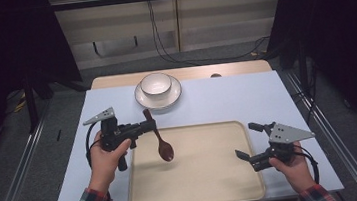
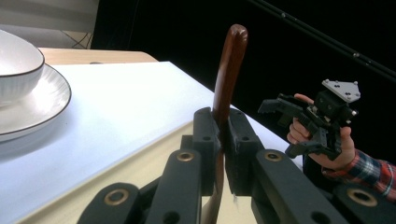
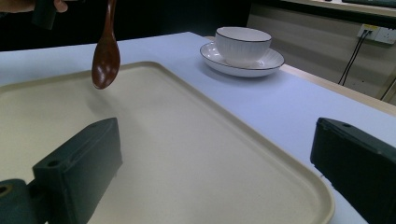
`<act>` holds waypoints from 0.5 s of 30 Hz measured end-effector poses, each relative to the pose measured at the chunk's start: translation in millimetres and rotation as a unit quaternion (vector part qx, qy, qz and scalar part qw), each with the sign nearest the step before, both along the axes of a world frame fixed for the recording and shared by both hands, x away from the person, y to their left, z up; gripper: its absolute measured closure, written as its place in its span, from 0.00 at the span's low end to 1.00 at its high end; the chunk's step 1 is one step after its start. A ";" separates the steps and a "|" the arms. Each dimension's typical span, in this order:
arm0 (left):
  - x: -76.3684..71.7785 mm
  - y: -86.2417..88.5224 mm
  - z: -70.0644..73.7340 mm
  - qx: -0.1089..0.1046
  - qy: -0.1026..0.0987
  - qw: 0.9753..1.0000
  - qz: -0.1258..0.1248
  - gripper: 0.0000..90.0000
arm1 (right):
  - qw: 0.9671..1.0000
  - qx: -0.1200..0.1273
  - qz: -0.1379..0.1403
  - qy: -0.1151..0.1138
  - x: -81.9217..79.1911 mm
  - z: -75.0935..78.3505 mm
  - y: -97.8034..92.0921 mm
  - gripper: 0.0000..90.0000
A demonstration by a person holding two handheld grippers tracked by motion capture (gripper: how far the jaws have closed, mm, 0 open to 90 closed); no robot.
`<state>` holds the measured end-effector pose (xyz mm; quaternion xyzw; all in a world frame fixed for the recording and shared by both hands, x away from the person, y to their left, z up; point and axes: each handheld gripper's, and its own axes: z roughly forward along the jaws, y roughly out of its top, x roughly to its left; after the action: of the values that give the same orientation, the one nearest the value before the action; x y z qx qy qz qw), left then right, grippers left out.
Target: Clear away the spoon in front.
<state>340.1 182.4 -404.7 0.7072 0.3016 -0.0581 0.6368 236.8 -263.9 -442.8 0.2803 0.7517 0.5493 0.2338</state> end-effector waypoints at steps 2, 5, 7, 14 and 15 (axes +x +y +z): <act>-1.1 0.1 -1.7 0.000 0.002 1.000 -0.004 0.93 | 1.000 0.000 0.000 0.000 -0.2 0.1 0.0 0.02; -2.5 -1.0 -2.8 0.004 0.001 1.000 -0.002 0.93 | 1.000 0.001 -0.001 -0.001 -0.1 0.2 0.0 0.02; -3.5 -2.6 -3.8 0.006 0.001 1.000 -0.008 0.93 | 1.000 0.000 -0.001 -0.001 -0.1 0.0 0.1 0.02; -5.7 -8.5 -6.6 0.013 0.003 1.000 -0.021 0.93 | 1.000 -0.001 0.000 -0.001 -0.1 0.0 0.0 0.02; -6.5 -9.4 -6.6 0.015 0.004 1.000 -0.019 0.93 | 1.000 -0.001 0.001 -0.002 0.2 -0.1 0.0 0.02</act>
<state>333.6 173.0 -411.4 0.7222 0.2914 -0.0691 0.6235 237.0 -263.9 -442.9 0.2786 0.7518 0.5496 0.2348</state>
